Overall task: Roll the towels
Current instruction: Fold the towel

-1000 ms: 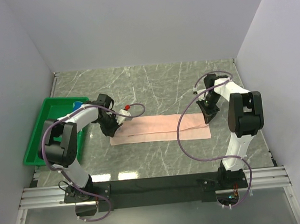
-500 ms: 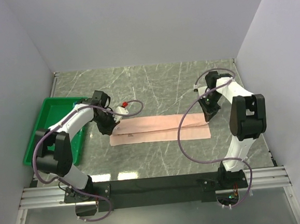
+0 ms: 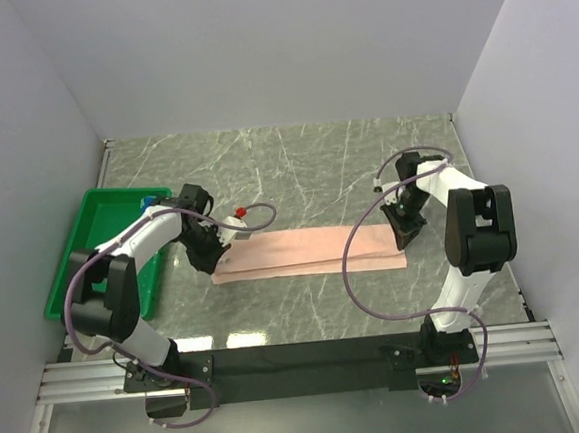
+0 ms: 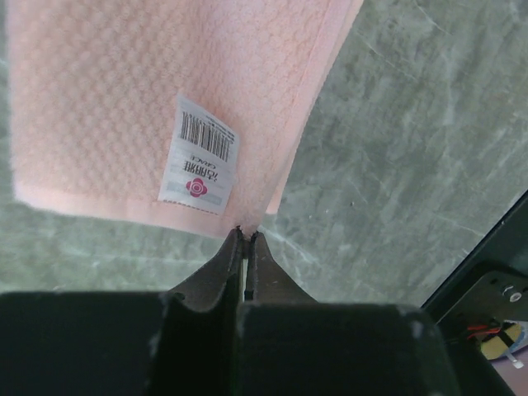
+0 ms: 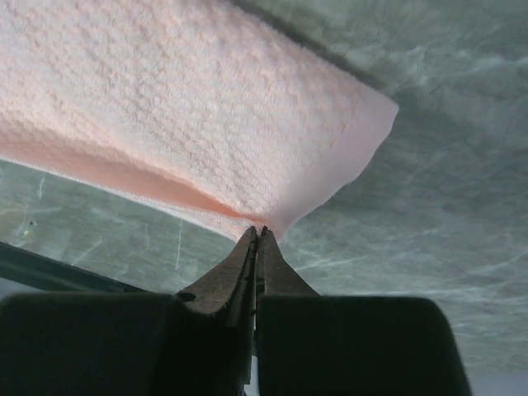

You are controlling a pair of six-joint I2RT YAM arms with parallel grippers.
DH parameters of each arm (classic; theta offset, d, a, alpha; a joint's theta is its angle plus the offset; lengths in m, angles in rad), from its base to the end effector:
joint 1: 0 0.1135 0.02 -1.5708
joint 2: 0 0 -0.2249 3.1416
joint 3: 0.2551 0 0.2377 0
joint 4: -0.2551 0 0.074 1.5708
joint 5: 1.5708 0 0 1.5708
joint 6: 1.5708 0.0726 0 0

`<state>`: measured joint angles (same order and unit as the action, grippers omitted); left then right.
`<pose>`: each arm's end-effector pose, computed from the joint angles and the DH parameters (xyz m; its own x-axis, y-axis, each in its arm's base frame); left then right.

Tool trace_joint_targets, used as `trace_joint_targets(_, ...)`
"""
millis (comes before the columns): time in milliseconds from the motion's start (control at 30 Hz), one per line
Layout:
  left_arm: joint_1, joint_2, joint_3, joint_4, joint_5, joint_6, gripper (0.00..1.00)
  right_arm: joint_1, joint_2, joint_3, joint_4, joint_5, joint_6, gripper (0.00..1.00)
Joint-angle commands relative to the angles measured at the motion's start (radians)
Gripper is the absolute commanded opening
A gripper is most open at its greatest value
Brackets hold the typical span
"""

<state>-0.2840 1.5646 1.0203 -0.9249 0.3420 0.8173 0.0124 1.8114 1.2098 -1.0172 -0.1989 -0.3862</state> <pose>0.2436 -0.0965 0.1289 -0.4371 0.8433 -0.3127 0.8994 0.4089 -0.1543 0.2900 0.0179 0.1062 -0.9242 -0.3807 -0.0299 -0.3787 0.9035 0.2009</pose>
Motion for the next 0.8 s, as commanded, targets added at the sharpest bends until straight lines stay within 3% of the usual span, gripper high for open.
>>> trace_joint_targets(0,-0.012,0.049,-0.014,0.038,0.002,-0.047,0.01,-0.006,0.023,-0.003,0.054,0.016,0.004,0.0)
trace_joint_targets(367,-0.034,0.132,-0.068,0.121,-0.054,-0.096,0.01,-0.006,0.058,-0.006,0.072,0.029,0.007,0.0)
trace_joint_targets(767,-0.004,0.011,0.038,-0.034,-0.035,-0.057,0.01,-0.032,-0.044,0.08,-0.035,0.009,-0.017,0.0)
